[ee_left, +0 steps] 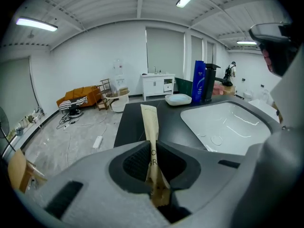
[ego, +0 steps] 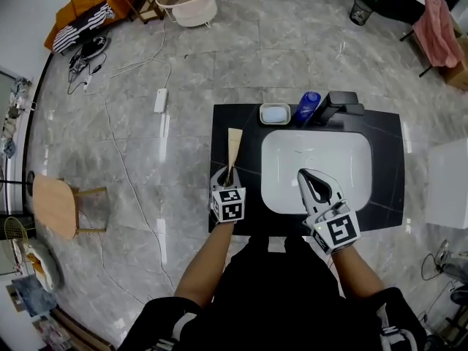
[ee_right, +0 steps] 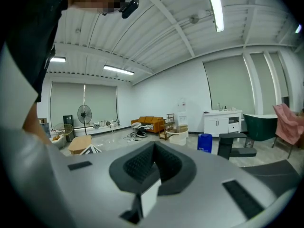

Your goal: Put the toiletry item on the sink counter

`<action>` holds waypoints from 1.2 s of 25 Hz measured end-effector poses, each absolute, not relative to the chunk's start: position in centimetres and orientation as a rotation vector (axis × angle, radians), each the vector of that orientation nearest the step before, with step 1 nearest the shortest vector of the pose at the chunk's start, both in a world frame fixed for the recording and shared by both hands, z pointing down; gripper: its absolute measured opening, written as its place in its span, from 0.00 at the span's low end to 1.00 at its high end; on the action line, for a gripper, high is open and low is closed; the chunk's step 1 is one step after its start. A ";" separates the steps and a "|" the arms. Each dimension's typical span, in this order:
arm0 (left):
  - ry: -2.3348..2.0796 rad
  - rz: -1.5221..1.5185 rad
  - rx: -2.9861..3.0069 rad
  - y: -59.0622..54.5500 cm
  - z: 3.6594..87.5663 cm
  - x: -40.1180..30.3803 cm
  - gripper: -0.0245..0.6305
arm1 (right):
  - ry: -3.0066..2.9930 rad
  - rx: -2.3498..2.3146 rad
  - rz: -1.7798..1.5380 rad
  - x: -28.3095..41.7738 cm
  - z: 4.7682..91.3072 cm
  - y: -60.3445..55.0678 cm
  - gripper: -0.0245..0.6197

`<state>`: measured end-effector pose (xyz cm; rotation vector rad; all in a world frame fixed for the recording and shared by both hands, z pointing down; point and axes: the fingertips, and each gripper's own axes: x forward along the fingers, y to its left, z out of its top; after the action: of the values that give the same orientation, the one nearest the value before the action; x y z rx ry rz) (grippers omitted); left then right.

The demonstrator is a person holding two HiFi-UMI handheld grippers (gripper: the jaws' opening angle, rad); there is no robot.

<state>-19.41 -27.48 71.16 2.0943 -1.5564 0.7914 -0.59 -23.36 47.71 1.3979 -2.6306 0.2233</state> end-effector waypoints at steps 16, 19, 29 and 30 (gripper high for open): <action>-1.632 0.656 2.125 -27.5 67.4 -19.6 0.39 | -2.681 1.365 0.149 -0.4 45.4 -23.1 0.05; -1.684 0.592 2.182 -27.7 63.5 -19.4 0.39 | -2.701 1.370 0.122 -0.3 44.4 -23.3 0.05; -1.818 0.301 2.324 -26.2 50.8 -17.2 0.26 | -2.771 1.356 0.043 0.7 41.8 -23.8 0.05; -1.833 0.278 2.331 -26.1 49.9 -17.0 0.24 | -2.778 1.352 0.027 0.8 41.4 -23.7 0.05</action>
<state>-16.96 -26.07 49.86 2.3314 -1.8333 0.2785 0.76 -23.74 41.40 1.3523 -2.7777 0.0269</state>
